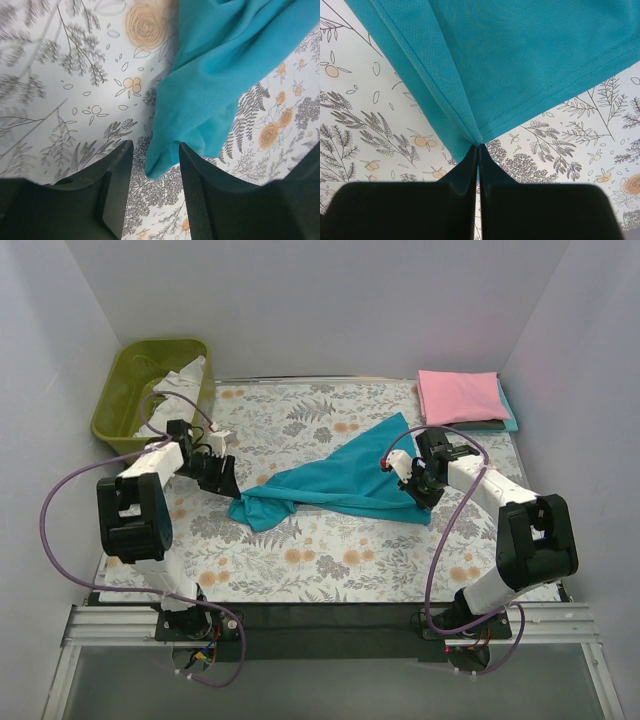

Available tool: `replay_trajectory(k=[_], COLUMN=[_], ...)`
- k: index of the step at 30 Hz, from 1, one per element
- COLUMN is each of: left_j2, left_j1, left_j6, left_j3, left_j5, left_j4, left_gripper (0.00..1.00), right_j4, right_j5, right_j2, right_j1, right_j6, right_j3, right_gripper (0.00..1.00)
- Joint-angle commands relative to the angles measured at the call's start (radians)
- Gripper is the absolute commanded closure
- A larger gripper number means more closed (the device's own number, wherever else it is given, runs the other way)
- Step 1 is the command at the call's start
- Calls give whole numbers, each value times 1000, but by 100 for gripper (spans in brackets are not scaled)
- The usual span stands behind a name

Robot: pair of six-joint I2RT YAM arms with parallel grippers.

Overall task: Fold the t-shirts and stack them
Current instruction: Flatten the tshirt out

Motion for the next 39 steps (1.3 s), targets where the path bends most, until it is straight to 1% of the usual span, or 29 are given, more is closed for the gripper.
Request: replay_trajectory(k=[1,3,4,6,7,8,9,10,12,13,14,16,17,23,24,27,31,32,34,35,37,39], left_j2=[-252,-341,-410,-458,-483,-513,-524,-529,-533,-533,-533,-521,-515,-443,-431,-388,-342,-345,-371,-406,-438,-483], left_j1=[-4,-12,-33,-67,-88,-131,-150,-202,-257,-306,-329,-384,-400,-481,-481,-495,-498,-498,-498,-498,-495,-475], left_j6=[68,99,125,145,147,150,150,150,139,135,119,107,99,73,73,73,69,64,66,58,38,14], left_j3=[-26,-80,-129,-170,-192,-221,-235,-247,-296,-315,-353,-381,-390,-451,-451,-477,-477,-471,-462,-438,-393,-291], left_j5=[44,50,35,-2,-42,-51,-59,-95,-140,-177,-201,-241,-279,-373,-387,-418,-494,-501,-495,-485,-461,-430], left_j4=[16,21,21,24,34,46,48,53,82,97,137,172,204,290,304,346,366,360,344,311,263,183], left_gripper=[60,60,62,62,62,61,61,60,58,58,57,57,57,57,57,62,79,88,95,99,100,100], right_j4=[-21,-22,-21,-19,-19,-19,-19,-19,-19,-22,-22,-22,-21,-24,-22,-22,-24,-25,-28,-34,-44,-57], right_j5=[-28,-33,-31,-28,-29,-28,-26,-26,-20,-20,-20,-14,-13,-10,-11,-10,-6,-6,-5,-5,-5,-2], right_j2=[-30,-36,-34,-27,-23,-16,-13,-10,-5,-2,0,0,0,6,6,3,-13,-16,-23,-28,-49,-68], right_j1=[-3,-2,-3,-3,-5,-3,-3,-3,-5,-3,-5,-3,-5,-11,-12,-17,-26,-28,-32,-34,-35,-40], right_j6=[-7,1,4,10,11,14,14,17,19,22,24,24,22,16,16,14,8,7,5,5,5,4], right_j3=[25,24,24,28,31,34,42,45,54,60,63,66,66,57,57,56,53,53,59,62,82,105], right_gripper=[99,99,99,99,99,99,99,99,99,99,99,99,99,99,99,99,99,99,99,99,99,99])
